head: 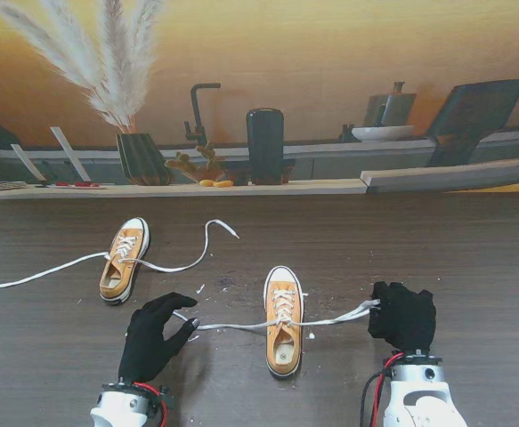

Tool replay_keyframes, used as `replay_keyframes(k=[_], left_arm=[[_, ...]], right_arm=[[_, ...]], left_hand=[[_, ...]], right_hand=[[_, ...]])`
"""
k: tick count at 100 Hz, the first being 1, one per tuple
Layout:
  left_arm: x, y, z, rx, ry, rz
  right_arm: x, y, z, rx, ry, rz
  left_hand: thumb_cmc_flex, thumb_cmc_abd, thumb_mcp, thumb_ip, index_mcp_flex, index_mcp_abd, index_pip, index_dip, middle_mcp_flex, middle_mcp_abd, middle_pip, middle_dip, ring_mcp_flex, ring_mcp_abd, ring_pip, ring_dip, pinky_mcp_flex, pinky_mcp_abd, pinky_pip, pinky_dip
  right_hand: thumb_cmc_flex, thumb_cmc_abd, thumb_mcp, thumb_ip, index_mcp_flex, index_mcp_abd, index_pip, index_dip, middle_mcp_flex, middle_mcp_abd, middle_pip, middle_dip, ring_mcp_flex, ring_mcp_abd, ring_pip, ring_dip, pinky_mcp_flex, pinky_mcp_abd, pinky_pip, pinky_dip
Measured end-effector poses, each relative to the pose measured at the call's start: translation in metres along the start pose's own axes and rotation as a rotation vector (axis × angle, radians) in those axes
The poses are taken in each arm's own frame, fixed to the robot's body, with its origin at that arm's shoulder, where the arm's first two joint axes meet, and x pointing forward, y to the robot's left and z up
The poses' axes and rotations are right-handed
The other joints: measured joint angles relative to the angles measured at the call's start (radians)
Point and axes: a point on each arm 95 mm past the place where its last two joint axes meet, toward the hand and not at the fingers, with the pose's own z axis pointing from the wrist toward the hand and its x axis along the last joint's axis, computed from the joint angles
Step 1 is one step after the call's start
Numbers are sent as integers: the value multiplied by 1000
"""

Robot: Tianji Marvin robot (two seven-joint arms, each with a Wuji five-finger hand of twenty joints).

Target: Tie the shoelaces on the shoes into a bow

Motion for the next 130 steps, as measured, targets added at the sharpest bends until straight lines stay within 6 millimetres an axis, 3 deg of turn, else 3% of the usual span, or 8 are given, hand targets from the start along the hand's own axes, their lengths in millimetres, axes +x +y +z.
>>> replay_keyframes(k=[12,24,34,41,57,64,85,130], left_arm=[[0,1,0,-4,0,-3],[1,2,1,-9,1,-6],[1,3,1,-11,1,-10],[1,3,1,-13,0,-14],[2,5,2,-19,2,-18],[2,6,2,-20,2,-19],[3,6,2,-26,4,-17],[3,7,2,-38,8,-16]], right_arm=[[1,0,0,18,20,13],[3,0,-1,29,35,42],[4,0,-1,34,51,82],[5,0,-1,40,58,137],[5,-2,-2,47,38,162],[6,-2,-3,47,35,170],[9,-3,-5,169,92,164],[43,-23,-12,376,226,69]], left_hand=[[0,0,0,0,0,0,9,0,0,0,0,0,0,0,0,0,0,0,4,0],[0,0,0,0,0,0,9,0,1,0,0,1,0,0,8,0,1,0,12,0],[0,0,0,0,0,0,9,0,1,0,0,10,0,0,9,0,2,1,13,0],[0,0,0,0,0,0,9,0,1,0,0,10,13,0,19,0,4,1,14,0],[0,0,0,0,0,0,9,0,11,1,9,10,28,0,19,1,13,1,24,-1],[0,0,0,0,0,0,9,0,12,1,9,11,28,0,21,9,13,1,25,-1],[0,0,0,0,0,0,9,0,17,1,10,11,28,0,22,11,14,1,36,-3],[0,0,0,0,0,0,9,0,17,1,10,11,28,0,22,11,14,2,37,-11]], right_hand=[[-2,18,10,0,-83,-10,-459,42,-61,-6,1,-28,-17,-1,-21,0,-31,-14,-13,0],[-34,86,9,83,-191,-12,-580,47,-152,-10,-1,-75,-81,-2,-58,0,-103,-20,-48,-1],[-86,176,7,83,-199,-3,-533,41,-183,-10,-24,-108,-142,14,-94,-10,-178,-20,-81,3],[-90,249,7,122,-193,-30,-507,26,-183,-5,-64,-139,-159,25,-109,-18,-208,-19,-100,3],[104,365,7,90,-124,-131,-406,-58,-181,8,-108,-144,-162,39,-117,-28,-234,1,-117,4],[114,369,7,90,-127,-164,-419,-59,-180,8,-137,-146,-162,47,-117,-28,-234,2,-117,10],[-94,315,6,122,-252,-190,-449,-87,-290,7,-170,-180,-323,49,-197,-52,-369,-12,-166,12],[-154,331,-119,122,-290,-106,-483,-87,-387,-6,-164,-180,-402,32,-223,-63,-427,-45,-211,40]])
